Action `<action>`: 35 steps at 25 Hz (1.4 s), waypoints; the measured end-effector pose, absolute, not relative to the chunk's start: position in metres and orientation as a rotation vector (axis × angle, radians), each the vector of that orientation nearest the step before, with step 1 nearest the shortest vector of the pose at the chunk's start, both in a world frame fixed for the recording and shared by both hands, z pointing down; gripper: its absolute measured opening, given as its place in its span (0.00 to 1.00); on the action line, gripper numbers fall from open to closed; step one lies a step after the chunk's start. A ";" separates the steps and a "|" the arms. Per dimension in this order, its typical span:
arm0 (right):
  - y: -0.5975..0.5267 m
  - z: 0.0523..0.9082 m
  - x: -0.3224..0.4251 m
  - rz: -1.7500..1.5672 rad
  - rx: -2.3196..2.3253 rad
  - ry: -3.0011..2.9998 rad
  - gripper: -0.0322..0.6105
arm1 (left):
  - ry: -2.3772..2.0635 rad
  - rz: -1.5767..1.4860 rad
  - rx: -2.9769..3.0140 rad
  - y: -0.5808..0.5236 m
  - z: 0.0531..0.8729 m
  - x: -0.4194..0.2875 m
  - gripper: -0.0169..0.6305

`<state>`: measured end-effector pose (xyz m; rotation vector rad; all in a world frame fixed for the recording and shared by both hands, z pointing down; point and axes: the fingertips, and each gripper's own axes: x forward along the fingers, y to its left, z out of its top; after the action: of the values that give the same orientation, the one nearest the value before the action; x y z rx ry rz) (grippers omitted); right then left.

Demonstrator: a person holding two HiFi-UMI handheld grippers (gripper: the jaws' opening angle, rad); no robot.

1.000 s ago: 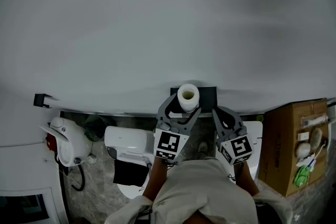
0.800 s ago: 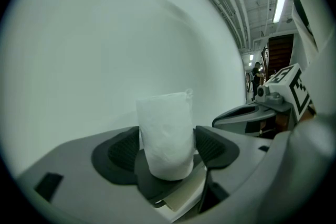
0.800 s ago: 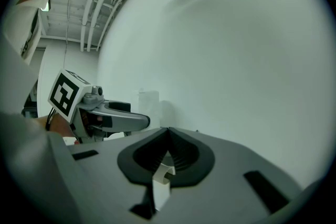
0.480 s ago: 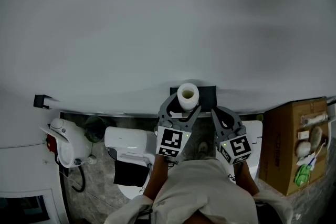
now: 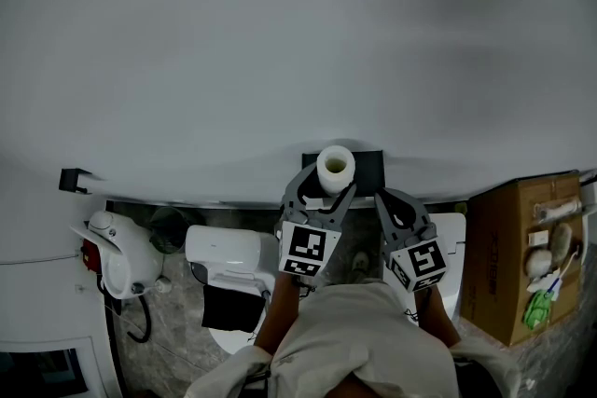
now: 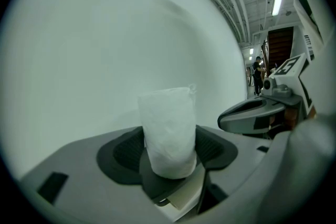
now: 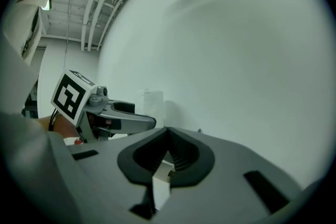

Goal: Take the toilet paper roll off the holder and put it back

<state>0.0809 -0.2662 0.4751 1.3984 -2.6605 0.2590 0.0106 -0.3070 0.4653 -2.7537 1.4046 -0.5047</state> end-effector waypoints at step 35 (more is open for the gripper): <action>-0.231 0.463 0.082 0.209 1.480 -2.628 0.05 | 1.404 -0.421 -2.726 -0.277 0.444 -0.005 0.49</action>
<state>0.0815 -0.2305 0.4629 1.4800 -2.6280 0.2086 -0.0052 -0.2771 0.4439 -2.7259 1.4039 -0.4210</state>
